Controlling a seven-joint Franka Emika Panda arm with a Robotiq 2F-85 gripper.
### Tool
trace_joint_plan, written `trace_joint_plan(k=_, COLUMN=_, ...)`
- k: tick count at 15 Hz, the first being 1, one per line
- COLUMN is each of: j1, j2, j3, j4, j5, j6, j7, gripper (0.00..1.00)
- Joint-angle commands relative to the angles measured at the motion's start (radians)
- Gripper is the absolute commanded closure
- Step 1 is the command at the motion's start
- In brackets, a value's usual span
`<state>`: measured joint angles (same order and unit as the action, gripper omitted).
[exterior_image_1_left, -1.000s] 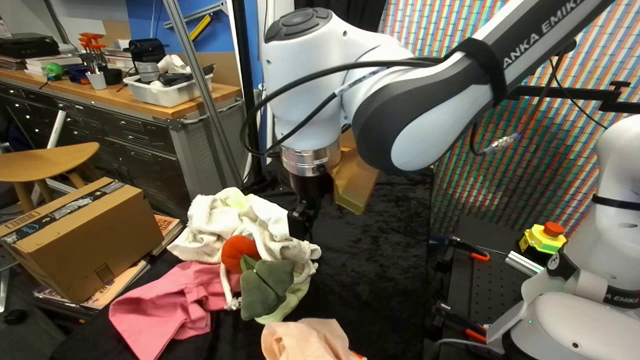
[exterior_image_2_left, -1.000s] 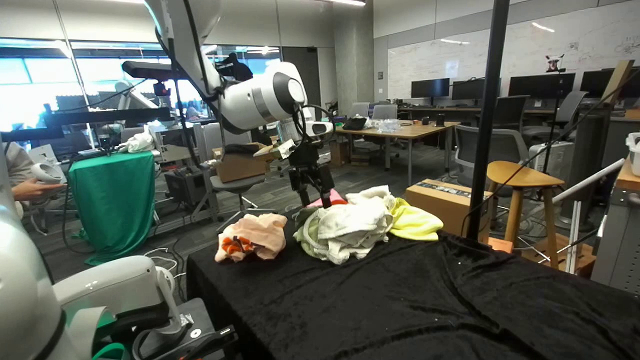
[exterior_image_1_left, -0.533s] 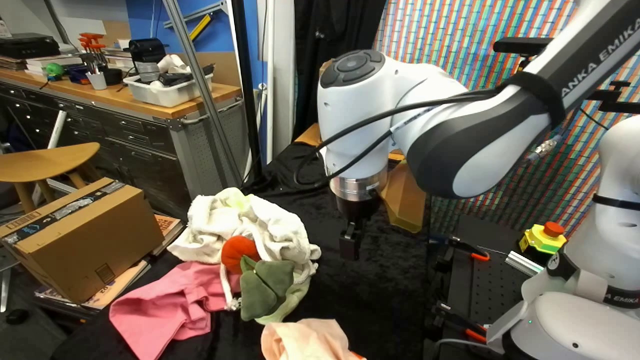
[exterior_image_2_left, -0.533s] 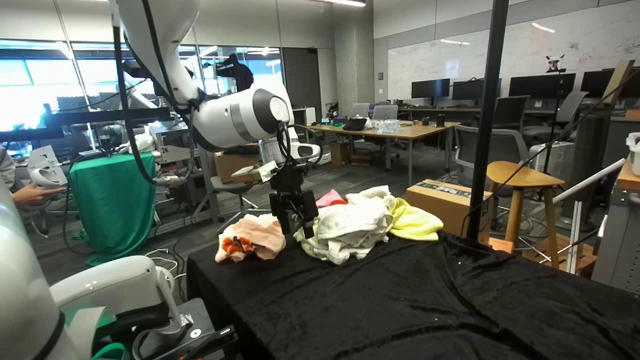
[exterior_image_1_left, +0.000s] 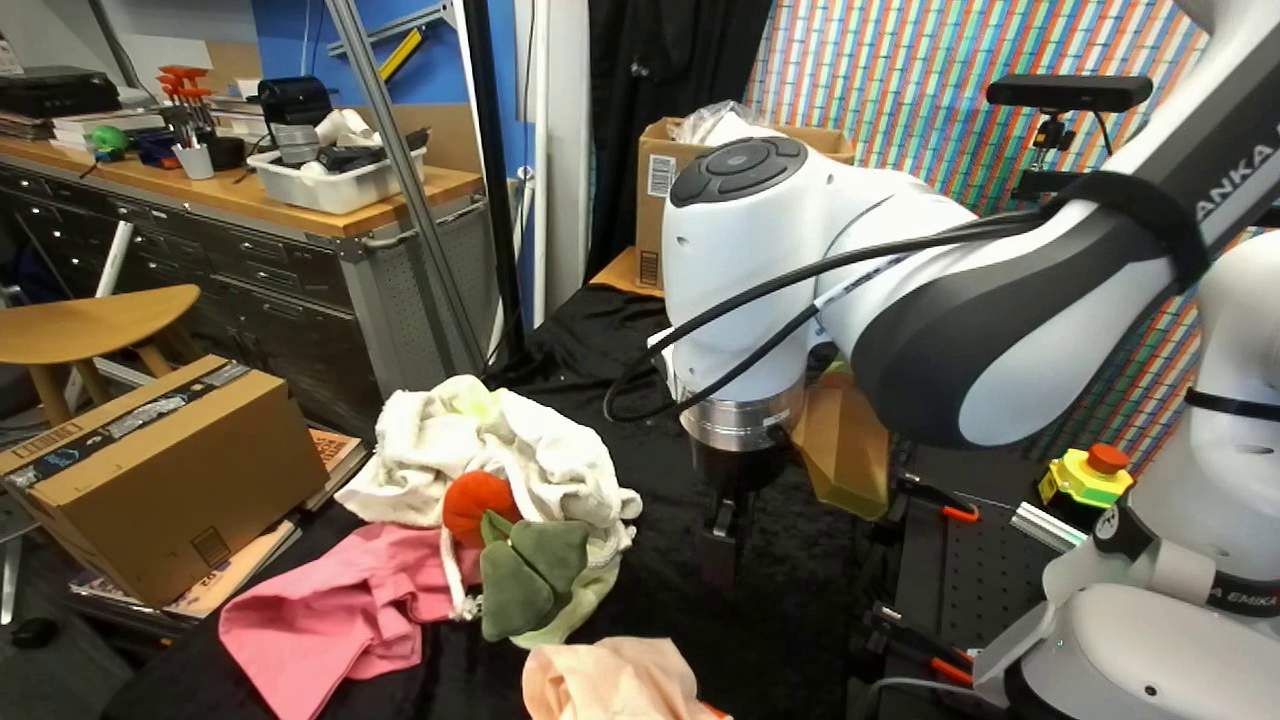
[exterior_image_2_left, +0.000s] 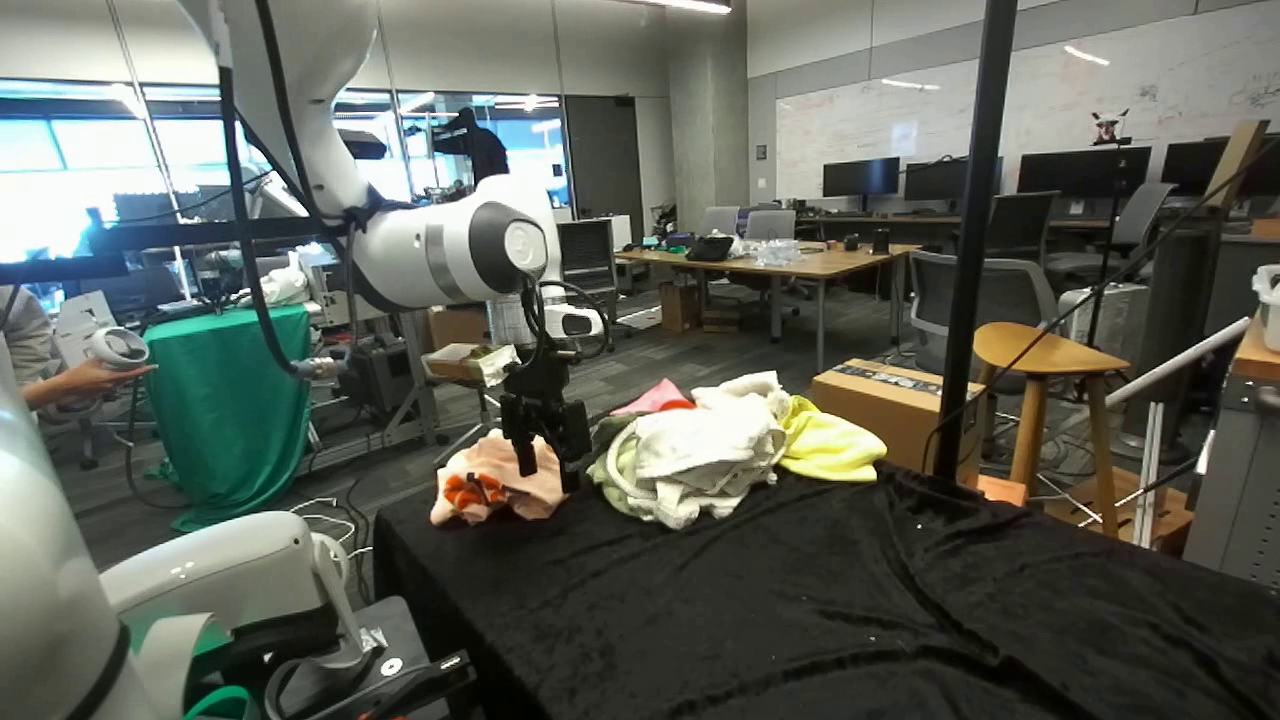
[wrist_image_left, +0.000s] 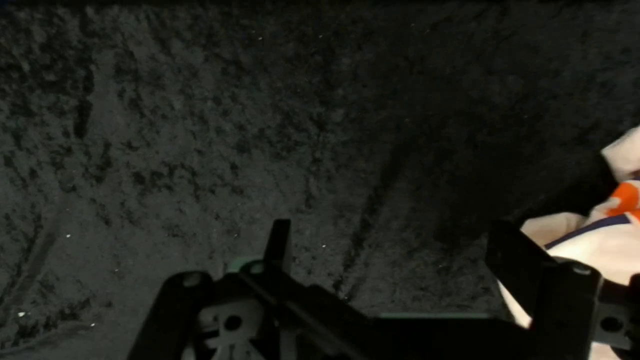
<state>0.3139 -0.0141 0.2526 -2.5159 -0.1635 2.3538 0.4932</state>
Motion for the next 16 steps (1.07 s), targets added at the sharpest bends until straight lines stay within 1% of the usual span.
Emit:
trace_joint_plan(k=1, j1=0.004, j2=-0.017, j3=0.032, j4=0.003, j5=0.175, j6=0.041, j7=-0.092, gripper=0.00)
trace_joint_plan(k=4, j1=0.010, j2=-0.013, j3=0.051, j4=0.004, j5=0.318, j6=0.111, j7=-0.159, gripper=0.00)
trace_joint_plan(k=7, j1=0.020, j2=-0.005, j3=0.068, j4=0.005, j5=0.404, j6=0.181, j7=-0.195, gripper=0.00)
trace_joint_plan(k=9, j1=0.031, j2=0.006, j3=0.083, j4=0.007, j5=0.440, j6=0.226, j7=-0.204, gripper=0.00)
trace_joint_plan(k=12, j1=0.053, j2=0.031, j3=0.112, j4=0.010, j5=0.420, j6=0.295, j7=-0.167, gripper=0.00)
trace_joint_plan(k=16, j1=0.088, j2=0.091, j3=0.140, j4=0.022, j5=0.298, j6=0.364, j7=-0.069, gripper=0.00)
